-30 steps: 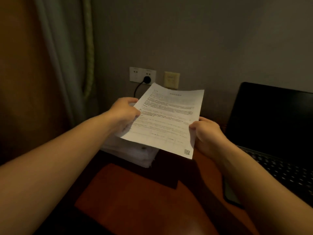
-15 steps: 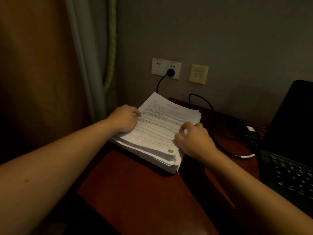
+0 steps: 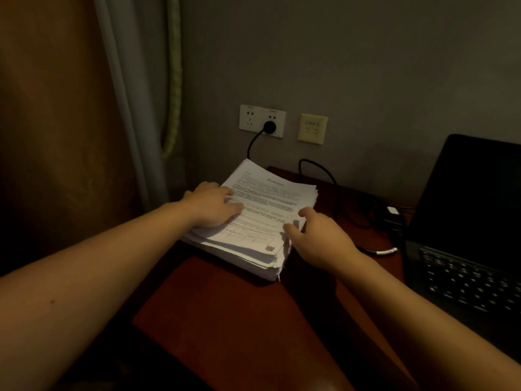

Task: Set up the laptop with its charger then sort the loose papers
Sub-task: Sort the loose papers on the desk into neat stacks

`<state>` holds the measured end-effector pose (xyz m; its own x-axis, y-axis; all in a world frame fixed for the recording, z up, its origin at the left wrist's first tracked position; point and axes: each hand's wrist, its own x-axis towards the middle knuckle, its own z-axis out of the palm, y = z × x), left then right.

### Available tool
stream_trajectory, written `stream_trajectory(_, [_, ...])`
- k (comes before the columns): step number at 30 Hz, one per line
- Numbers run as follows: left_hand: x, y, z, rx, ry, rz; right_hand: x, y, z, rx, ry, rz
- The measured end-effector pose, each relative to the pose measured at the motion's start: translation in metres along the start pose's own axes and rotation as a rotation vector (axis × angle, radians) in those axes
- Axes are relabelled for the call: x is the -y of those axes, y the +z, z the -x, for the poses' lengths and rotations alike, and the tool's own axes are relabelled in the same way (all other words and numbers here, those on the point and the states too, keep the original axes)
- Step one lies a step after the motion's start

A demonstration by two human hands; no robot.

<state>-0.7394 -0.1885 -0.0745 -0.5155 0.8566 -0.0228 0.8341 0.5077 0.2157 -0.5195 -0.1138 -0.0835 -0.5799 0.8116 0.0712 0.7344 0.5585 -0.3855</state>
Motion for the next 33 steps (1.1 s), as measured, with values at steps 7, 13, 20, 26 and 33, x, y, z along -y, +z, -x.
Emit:
stream_trajectory(7, [-0.083,0.009,0.031,0.005,0.221,-0.029,-0.053,-0.042,0.038,-0.11,0.07,0.085])
stream_trajectory(13, [-0.195,0.033,0.064,0.047,0.453,-0.037,-0.147,-0.082,0.095,-0.187,0.212,0.171])
stream_trajectory(20, [-0.354,0.075,0.119,0.077,0.731,0.015,-0.28,-0.138,0.2,-0.247,0.433,0.23])
stream_trajectory(26, [-0.477,0.113,0.172,0.104,0.915,0.021,-0.387,-0.177,0.298,-0.283,0.661,0.228])
stream_trajectory(33, [-0.573,0.142,0.209,0.245,1.068,0.051,-0.47,-0.198,0.38,-0.319,0.821,0.224])
